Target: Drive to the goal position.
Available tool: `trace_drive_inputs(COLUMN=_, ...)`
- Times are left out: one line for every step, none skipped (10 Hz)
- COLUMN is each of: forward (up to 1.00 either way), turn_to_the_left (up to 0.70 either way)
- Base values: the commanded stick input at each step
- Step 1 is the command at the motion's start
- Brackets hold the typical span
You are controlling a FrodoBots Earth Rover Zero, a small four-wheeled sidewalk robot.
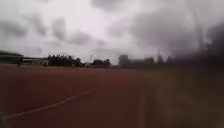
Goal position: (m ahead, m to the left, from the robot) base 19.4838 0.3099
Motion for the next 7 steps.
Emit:
trace_drive_inputs(forward=0.85, turn_to_the_left=-0.22)
trace_drive_inputs(forward=0.85, turn_to_the_left=-0.28)
trace_drive_inputs(forward=0.85, turn_to_the_left=0.00)
trace_drive_inputs(forward=0.85, turn_to_the_left=0.00)
trace_drive_inputs(forward=0.85, turn_to_the_left=0.00)
trace_drive_inputs(forward=0.85, turn_to_the_left=0.00)
trace_drive_inputs(forward=0.85, turn_to_the_left=0.00)
